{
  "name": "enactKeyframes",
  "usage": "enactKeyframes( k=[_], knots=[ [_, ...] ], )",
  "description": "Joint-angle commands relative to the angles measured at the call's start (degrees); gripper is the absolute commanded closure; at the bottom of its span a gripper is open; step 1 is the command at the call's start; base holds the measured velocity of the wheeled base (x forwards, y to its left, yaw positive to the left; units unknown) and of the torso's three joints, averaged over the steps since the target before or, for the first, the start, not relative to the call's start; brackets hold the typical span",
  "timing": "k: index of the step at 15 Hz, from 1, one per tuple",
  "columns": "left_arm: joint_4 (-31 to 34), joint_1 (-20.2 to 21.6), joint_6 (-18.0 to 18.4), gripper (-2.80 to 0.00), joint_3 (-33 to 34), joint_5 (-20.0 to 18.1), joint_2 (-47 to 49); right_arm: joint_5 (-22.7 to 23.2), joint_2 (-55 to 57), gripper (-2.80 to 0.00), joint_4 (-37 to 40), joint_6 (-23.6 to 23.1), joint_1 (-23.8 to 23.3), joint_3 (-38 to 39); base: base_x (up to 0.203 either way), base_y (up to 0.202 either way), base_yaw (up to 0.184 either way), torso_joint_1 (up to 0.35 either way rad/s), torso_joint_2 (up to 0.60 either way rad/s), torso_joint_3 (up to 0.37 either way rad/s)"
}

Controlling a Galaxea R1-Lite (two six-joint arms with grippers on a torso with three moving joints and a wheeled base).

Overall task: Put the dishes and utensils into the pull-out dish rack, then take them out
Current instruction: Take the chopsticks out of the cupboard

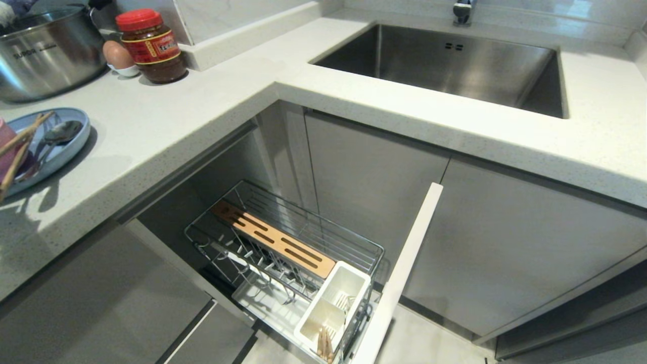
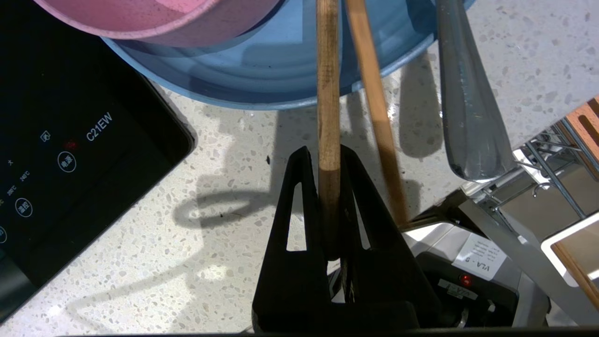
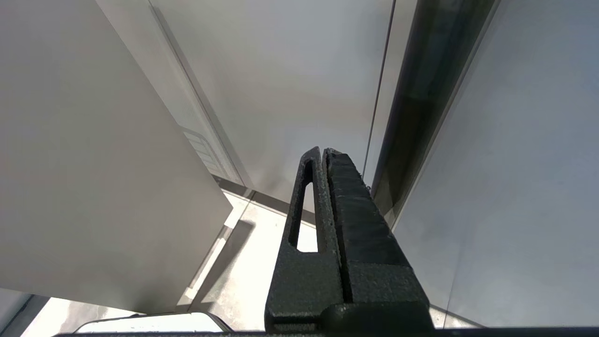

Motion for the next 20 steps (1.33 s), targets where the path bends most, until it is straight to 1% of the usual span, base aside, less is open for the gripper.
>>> enactKeyframes(
  k=[1, 3, 4, 10, 13, 17, 20],
  knots=[
    [0.3, 0.5, 0.0, 0.0, 0.2, 0.3, 0.0, 0.0, -0.2, 0.0, 0.0, 0.0, 0.0, 0.0, 0.0, 0.0, 0.0, 0.0, 0.0, 0.0],
    [0.2, 0.6, 0.1, 0.0, 0.4, 1.1, -0.1, 0.0, -0.2, 0.0, 0.0, 0.0, 0.0, 0.0, 0.0, 0.0, 0.0, 0.0, 0.0, 0.0],
    [0.2, 0.6, 0.0, -2.8, 0.4, 1.2, -0.1, 0.0, -0.2, 0.0, 0.0, 0.0, 0.0, 0.0, 0.0, 0.0, 0.0, 0.0, 0.0, 0.0],
    [0.0, 0.7, 0.0, -2.8, 0.4, 1.5, -0.5, 0.0, -0.2, 0.0, 0.0, 0.0, 0.0, 0.0, 0.0, 0.0, 0.0, 0.0, 0.0, 0.0],
    [0.4, 0.7, 0.1, -2.8, 0.5, 1.6, -2.2, 0.0, -0.2, 0.0, 0.0, 0.0, 0.0, 0.0, 0.0, 0.0, 0.0, 0.0, 0.0, 0.0],
    [0.7, 0.7, 0.0, -2.8, 0.6, 4.6, -5.6, 0.0, -0.2, 0.0, 0.0, 0.0, 0.0, 0.0, 0.0, 0.0, 0.0, 0.0, 0.0, 0.0],
    [0.6, 0.7, 0.0, -2.8, 0.5, 6.1, -8.1, 0.0, -0.2, 0.0, 0.0, 0.0, 0.0, 0.0, 0.0, 0.0, 0.0, 0.0, 0.0, 0.0]
  ],
)
